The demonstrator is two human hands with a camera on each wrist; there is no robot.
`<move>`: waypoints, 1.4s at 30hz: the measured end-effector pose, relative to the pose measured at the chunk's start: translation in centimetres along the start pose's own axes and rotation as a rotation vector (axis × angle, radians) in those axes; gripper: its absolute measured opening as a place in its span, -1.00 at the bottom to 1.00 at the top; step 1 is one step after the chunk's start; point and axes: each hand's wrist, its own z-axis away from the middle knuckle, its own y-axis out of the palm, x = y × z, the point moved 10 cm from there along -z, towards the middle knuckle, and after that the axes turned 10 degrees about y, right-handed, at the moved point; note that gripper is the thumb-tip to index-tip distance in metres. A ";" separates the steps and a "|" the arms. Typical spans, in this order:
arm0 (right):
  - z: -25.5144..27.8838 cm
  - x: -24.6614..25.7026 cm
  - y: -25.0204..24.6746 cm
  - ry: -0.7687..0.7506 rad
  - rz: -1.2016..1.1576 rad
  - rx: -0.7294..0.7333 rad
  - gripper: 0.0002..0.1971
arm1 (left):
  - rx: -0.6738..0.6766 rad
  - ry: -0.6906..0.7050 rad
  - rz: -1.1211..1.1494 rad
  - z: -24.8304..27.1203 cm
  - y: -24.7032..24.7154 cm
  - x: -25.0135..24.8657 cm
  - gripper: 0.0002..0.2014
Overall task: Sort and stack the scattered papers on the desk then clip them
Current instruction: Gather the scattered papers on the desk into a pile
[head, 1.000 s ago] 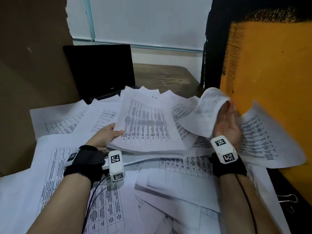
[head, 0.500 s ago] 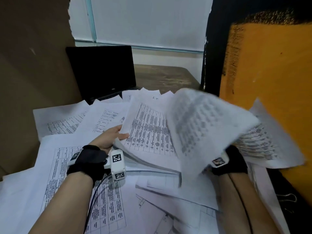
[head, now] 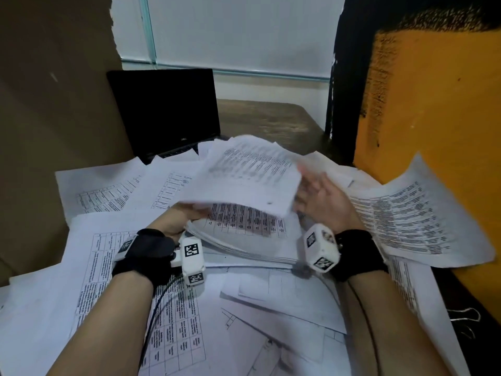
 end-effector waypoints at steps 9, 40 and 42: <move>-0.3 -0.3 -4.0 -0.036 0.265 -0.421 -0.90 | -0.010 -0.077 -0.020 -0.7 -0.4 1.2 -0.70; 0.7 -1.8 -1.5 0.146 0.884 -0.401 -0.75 | 0.080 -0.094 -0.014 -0.3 0.6 1.0 -0.62; 1.4 0.1 -2.2 0.079 0.886 -0.496 -0.79 | 0.060 -0.068 0.007 -0.4 0.0 0.7 -0.55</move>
